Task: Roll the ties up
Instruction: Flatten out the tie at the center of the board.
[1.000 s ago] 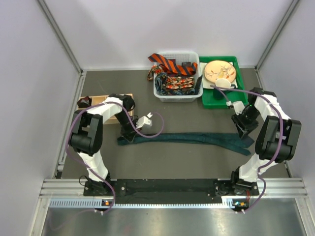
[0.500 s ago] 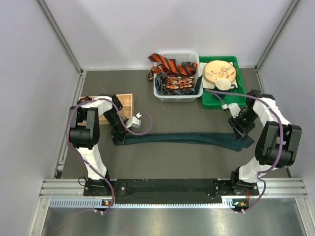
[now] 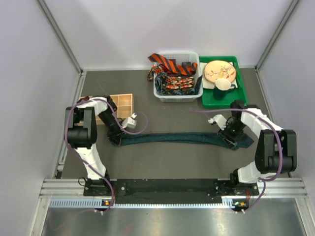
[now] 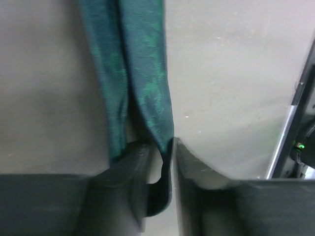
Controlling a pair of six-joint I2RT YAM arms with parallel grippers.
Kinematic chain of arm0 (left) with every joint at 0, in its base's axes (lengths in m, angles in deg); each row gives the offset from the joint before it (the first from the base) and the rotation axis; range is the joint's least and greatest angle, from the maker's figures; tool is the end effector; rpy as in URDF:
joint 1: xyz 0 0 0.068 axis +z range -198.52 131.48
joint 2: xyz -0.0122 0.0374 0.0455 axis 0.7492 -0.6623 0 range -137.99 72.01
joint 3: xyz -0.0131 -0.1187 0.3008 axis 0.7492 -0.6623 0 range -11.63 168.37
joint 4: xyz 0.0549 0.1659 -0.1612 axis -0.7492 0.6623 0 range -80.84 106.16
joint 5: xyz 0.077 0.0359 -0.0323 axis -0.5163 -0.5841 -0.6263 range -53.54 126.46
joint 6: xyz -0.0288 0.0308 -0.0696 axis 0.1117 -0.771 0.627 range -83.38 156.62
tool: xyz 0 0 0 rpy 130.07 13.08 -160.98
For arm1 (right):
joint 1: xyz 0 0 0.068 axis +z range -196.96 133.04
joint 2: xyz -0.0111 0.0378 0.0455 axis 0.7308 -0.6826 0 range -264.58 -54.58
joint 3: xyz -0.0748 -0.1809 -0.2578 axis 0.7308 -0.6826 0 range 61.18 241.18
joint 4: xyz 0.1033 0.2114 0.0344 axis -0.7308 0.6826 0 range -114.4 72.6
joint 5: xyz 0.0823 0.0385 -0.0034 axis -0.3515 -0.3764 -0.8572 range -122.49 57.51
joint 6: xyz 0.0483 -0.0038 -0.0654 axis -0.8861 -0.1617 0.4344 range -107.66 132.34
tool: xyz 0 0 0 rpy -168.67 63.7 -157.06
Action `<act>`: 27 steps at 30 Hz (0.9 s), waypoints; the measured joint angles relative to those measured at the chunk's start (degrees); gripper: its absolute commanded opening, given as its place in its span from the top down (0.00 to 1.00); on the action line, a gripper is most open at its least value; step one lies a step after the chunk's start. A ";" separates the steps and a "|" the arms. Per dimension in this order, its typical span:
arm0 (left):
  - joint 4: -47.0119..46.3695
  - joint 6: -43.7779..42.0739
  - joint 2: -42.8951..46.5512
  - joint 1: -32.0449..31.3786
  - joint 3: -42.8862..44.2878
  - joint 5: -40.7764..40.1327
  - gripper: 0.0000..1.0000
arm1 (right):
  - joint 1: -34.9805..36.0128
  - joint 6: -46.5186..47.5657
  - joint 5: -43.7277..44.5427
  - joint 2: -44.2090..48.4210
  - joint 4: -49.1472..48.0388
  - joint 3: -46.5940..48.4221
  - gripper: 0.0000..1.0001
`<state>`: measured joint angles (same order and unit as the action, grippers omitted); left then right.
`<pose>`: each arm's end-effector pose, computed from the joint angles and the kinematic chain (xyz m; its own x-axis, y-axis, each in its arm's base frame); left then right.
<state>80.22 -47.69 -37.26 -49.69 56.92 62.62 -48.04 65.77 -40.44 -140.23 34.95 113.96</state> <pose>0.2783 -0.0368 0.1867 -0.2366 0.8982 -0.3705 0.9094 0.0705 -0.4099 0.2075 0.0059 0.2163 -0.6146 -0.7839 -0.0878 -0.7880 0.6051 0.1134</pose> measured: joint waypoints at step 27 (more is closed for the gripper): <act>-20.92 12.72 11.98 -18.95 -8.04 3.63 0.66 | 5.05 -7.43 2.10 -3.89 -7.74 2.86 1.00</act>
<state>59.31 -34.97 -25.28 -68.64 48.88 66.24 -42.99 58.34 -38.34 -144.12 27.21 116.82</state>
